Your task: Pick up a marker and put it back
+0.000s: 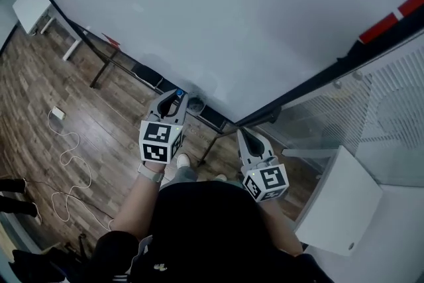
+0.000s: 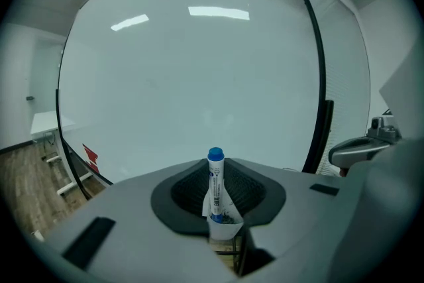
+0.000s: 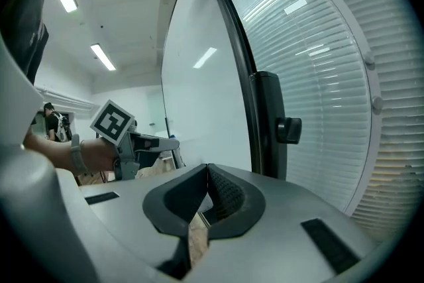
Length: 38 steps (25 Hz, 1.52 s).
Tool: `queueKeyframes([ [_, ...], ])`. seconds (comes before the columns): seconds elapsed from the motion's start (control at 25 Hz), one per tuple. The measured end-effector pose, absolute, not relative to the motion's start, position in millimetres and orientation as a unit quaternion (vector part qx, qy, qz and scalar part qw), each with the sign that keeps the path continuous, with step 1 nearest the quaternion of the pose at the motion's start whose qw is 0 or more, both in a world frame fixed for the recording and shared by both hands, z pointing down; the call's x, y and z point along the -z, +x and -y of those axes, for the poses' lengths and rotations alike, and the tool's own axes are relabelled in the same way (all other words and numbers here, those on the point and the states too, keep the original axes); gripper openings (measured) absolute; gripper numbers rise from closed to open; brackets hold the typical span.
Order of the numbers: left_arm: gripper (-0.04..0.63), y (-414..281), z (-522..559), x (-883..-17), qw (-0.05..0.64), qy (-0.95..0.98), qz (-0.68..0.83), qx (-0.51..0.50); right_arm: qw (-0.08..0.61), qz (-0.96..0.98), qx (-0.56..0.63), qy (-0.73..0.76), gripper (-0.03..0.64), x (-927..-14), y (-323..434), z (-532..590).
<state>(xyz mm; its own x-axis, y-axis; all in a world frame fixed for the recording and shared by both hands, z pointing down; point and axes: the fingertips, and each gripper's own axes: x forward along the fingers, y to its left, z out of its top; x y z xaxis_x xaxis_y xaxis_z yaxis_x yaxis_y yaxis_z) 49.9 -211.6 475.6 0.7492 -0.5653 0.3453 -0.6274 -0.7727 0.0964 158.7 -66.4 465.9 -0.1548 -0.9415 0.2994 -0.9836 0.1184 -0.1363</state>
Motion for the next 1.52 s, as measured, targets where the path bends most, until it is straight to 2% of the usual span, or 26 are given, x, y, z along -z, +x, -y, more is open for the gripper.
queueKeyframes([
  [0.4, 0.082, 7.4, 177.6, -442.7, 0.077, 0.916, 0.374, -0.124, 0.064, 0.801, -0.13, 0.58, 0.029, -450.9, 127.6, 78.6],
  [1.08, 0.081, -96.3, 116.2, -484.0, 0.117, 0.869, 0.46, -0.142, 0.08, 0.853, -0.122, 0.501, 0.029, -450.4, 68.8, 77.1],
  [1.52, 0.081, -114.3, 96.3, -498.2, 0.131, 0.866, 0.458, -0.152, 0.096, 0.854, -0.125, 0.496, 0.029, -457.1, 53.8, 64.9],
])
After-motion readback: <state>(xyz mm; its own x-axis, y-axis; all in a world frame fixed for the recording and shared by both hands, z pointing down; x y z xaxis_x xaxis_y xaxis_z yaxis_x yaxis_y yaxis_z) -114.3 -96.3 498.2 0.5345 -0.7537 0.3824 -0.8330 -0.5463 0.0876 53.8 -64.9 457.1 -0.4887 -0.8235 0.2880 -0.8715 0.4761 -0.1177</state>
